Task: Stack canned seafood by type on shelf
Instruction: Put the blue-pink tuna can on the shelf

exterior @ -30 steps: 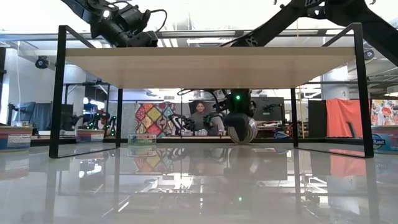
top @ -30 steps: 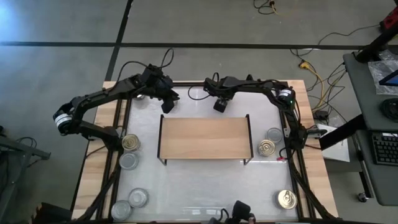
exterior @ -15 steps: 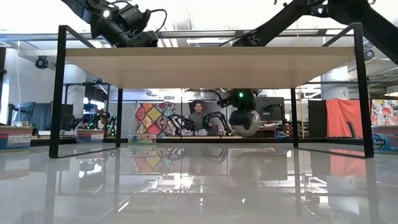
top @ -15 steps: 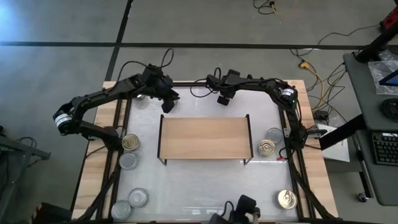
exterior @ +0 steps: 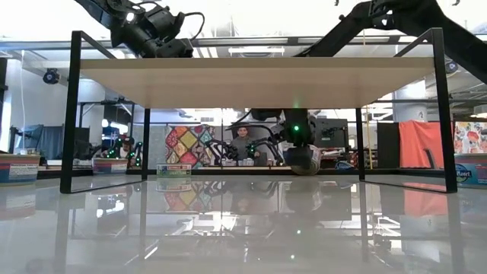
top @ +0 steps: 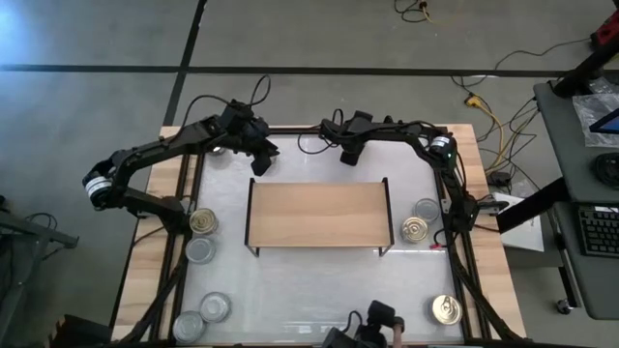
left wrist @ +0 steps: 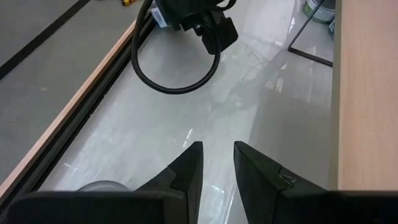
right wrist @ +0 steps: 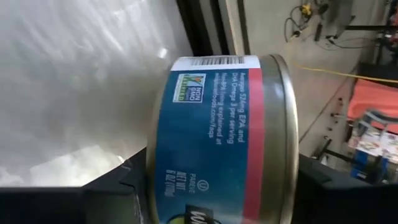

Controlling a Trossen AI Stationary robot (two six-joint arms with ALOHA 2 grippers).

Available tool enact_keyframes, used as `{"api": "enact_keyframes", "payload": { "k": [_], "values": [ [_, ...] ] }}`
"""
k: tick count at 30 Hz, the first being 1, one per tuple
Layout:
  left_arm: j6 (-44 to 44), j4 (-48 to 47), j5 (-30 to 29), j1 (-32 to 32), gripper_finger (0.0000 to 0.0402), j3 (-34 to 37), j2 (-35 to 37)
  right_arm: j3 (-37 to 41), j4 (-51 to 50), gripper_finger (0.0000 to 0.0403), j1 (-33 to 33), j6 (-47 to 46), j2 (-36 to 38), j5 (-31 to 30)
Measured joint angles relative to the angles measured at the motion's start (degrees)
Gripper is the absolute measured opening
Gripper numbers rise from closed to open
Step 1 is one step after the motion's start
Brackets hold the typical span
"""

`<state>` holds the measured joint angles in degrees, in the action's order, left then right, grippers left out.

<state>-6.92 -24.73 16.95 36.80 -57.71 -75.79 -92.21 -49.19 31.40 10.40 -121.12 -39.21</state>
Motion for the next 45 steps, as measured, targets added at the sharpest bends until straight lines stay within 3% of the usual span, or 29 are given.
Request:
{"api": "enact_keyframes", "payload": {
  "k": [11, 18, 25, 30, 41, 45],
  "values": [
    [0.0, -0.3, 0.0, 0.0, 0.0075, 0.0, 0.0, -1.9, -3.2, 0.0303, 0.0, -2.6, 0.7, 9.1],
    [0.2, -1.4, 0.0, 0.0, 0.0075, 0.0, 0.0, -3.4, -4.6, 0.0351, 0.4, -9.2, 3.2, 26.6],
    [0.2, -2.6, 0.0, 0.0, 0.0075, 0.0, 0.0, -3.4, -4.6, 0.0368, 2.3, -16.8, 5.4, 30.7],
    [0.2, -3.5, 0.1, 0.0, 0.0075, 0.0, 0.2, -3.4, -4.6, 0.0368, 5.6, -19.7, 7.1, 39.9],
    [-0.6, -5.9, 0.1, 0.0, 0.0075, 0.0, 0.7, -2.0, -5.0, 0.0368, 12.3, -26.2, 7.9, 36.2],
    [-2.3, -5.0, 0.1, 0.1, 0.0075, 0.2, 0.3, 0.0, -4.9, 0.0368, 13.2, -28.3, 7.7, 38.6]
  ]
}}
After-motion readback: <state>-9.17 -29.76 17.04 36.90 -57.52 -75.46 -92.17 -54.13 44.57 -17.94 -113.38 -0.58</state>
